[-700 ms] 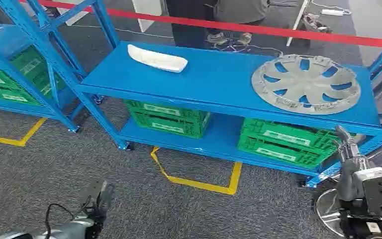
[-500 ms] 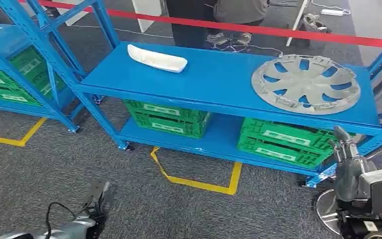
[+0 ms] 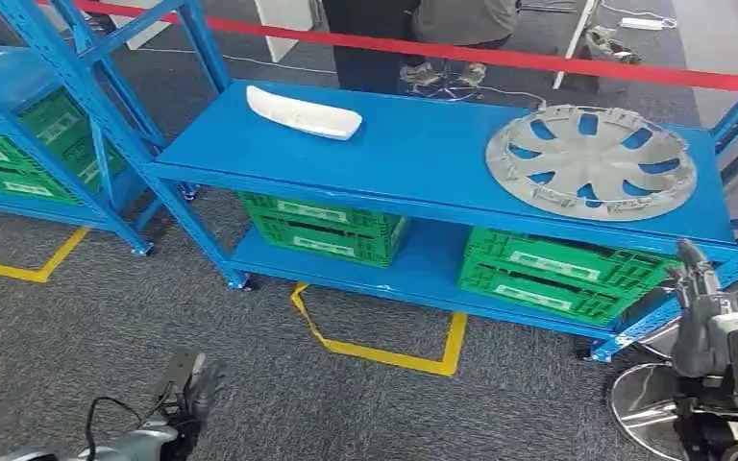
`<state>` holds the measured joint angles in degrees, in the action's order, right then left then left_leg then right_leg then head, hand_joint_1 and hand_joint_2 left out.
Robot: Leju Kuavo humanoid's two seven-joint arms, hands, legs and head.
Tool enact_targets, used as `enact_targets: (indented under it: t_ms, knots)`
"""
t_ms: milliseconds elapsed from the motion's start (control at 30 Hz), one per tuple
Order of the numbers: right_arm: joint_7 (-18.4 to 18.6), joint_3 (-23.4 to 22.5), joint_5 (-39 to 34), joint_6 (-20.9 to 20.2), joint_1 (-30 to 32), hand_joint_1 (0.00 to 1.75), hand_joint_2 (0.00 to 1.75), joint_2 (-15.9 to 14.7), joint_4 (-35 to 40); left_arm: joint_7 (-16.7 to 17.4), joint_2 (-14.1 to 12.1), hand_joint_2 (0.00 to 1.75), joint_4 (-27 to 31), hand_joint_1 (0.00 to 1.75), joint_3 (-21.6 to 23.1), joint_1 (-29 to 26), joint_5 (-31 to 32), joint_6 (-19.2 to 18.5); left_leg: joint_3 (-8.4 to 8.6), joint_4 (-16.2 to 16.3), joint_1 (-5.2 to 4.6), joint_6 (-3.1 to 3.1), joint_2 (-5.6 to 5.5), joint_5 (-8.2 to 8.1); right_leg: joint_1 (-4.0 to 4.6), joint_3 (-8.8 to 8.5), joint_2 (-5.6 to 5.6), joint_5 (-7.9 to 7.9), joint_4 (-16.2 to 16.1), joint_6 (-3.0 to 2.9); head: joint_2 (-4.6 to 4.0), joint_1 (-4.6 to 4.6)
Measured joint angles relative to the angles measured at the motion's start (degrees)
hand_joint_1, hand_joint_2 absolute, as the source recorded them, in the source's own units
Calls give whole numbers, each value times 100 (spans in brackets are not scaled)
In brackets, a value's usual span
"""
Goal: Take the parts from the cabinet and place them on the table.
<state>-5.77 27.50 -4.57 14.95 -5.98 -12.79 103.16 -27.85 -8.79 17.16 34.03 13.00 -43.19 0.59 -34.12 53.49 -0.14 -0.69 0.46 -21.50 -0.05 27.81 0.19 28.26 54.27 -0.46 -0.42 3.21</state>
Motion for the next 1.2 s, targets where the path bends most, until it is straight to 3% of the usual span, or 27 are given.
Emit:
enact_targets:
  t_ms: [467,767,833,967,1000,1033,1067,1133,1167,1200]
  knots:
    - [-50,-171,59,140,29,0,0,-44,407,63,0,0,0,0,0,-5,50,-221,0,0,1,0,1,0,0,1,0,0,0,0,0,0]
    - [175,-227,269,-20,0,0,0,-101,529,129,0,0,0,0,0,2,98,-273,0,0,1,0,1,0,0,0,0,0,0,0,0,0]
    - [197,-227,295,-59,-21,0,0,-113,553,146,-2,0,2,0,0,10,118,-280,-15,48,-12,63,-1,-38,-24,-13,3,0,-13,30,0,7]
    - [214,-230,310,-111,-105,0,0,-118,608,162,-9,0,2,0,0,52,146,-280,20,-26,-20,120,3,-41,-18,-45,3,-1,-75,80,0,15]
    - [217,-240,312,-116,-105,0,0,-124,638,162,-2,0,7,0,0,59,146,-280,113,-164,77,124,19,-3,-14,-28,2,34,-38,86,0,20]
    - [210,-247,315,-116,-121,0,0,-127,643,160,7,0,4,0,0,71,146,-280,182,-229,68,131,31,-4,-15,29,3,134,139,120,0,-2]
    - [214,-253,315,-118,-144,0,0,-136,643,162,9,0,7,0,0,84,146,-280,208,-238,72,155,35,-15,-24,215,4,335,532,144,0,-24]
    - [216,-262,315,-147,-139,0,0,-140,641,164,31,0,4,0,0,90,146,-280,228,-235,76,156,36,-44,-73,754,3,707,1525,206,0,-46]
    - [216,-260,317,-175,-135,0,0,-140,638,164,42,0,4,0,0,88,146,-280,236,-227,86,140,34,-60,-105,965,3,747,1839,243,0,-46]
    - [216,-262,319,-192,-136,0,0,-140,638,164,50,0,4,0,0,84,146,-280,256,-216,109,111,30,-81,-139,1001,0,613,1802,284,0,-44]
